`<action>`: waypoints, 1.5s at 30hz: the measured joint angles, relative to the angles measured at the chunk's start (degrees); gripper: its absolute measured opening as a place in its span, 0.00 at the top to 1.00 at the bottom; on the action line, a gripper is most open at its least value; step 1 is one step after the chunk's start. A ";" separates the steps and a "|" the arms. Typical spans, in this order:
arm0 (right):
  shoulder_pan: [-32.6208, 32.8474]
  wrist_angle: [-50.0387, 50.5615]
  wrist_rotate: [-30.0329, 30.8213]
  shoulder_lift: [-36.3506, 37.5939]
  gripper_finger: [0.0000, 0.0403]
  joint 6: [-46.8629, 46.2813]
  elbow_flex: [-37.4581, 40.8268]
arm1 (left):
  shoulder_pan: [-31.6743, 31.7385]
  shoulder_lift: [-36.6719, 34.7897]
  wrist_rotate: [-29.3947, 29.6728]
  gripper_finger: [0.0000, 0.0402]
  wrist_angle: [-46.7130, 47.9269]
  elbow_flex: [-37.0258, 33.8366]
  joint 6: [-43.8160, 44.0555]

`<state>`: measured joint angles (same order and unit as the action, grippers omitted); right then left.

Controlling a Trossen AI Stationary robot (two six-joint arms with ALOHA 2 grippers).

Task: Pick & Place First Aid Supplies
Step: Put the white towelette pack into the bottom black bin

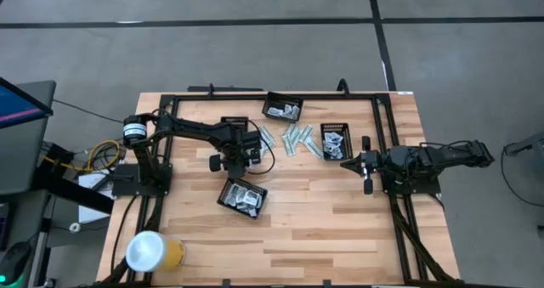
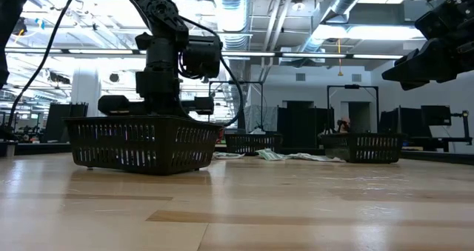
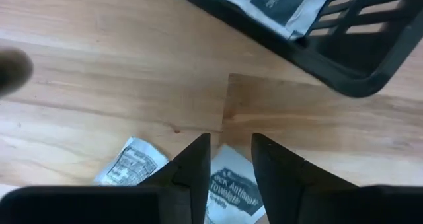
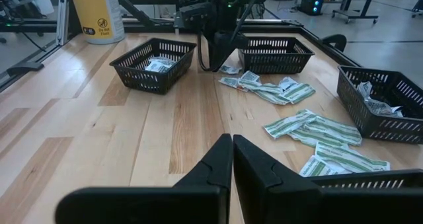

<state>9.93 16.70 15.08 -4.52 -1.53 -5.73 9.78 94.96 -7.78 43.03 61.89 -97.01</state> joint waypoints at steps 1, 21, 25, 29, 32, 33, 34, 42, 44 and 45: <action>0.00 0.01 0.00 0.00 0.98 0.02 0.00 | 0.00 0.00 -0.34 0.73 -0.05 -0.12 0.04; 0.02 0.01 -0.01 0.01 0.98 0.02 0.00 | 0.00 0.00 -0.95 0.76 -0.51 -0.77 0.43; 0.01 0.01 0.01 0.00 0.98 0.00 0.01 | 0.00 0.00 -0.95 0.77 -0.49 -0.77 0.42; 0.02 0.01 -0.01 0.00 0.98 -0.01 0.00 | 0.00 0.00 -0.95 0.80 -0.49 -0.77 0.42; 0.00 0.00 0.01 0.00 0.98 -0.01 0.00 | -0.01 0.00 -1.03 0.84 -0.47 -0.77 0.58; 0.00 0.00 0.00 0.00 0.98 0.00 0.01 | -0.02 0.00 -1.10 0.85 -0.47 -0.77 0.79; 0.02 0.01 0.01 -0.02 0.98 0.01 0.01 | -0.04 0.00 -1.11 0.87 -0.47 -0.77 0.98; 0.00 0.00 0.02 0.01 0.98 -0.01 -0.01 | -0.04 0.00 -1.50 0.96 -0.45 -0.75 1.49; 0.00 -0.01 0.02 -0.02 0.98 0.02 0.01 | -0.05 0.00 -1.50 0.98 -0.43 -0.75 1.59; 0.00 0.01 0.02 -0.02 0.98 0.02 0.01 | -0.07 0.00 -1.50 0.98 -0.42 -0.75 1.70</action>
<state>9.94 16.71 15.09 -4.54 -1.52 -5.72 9.72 94.96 -9.28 42.61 61.14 -95.31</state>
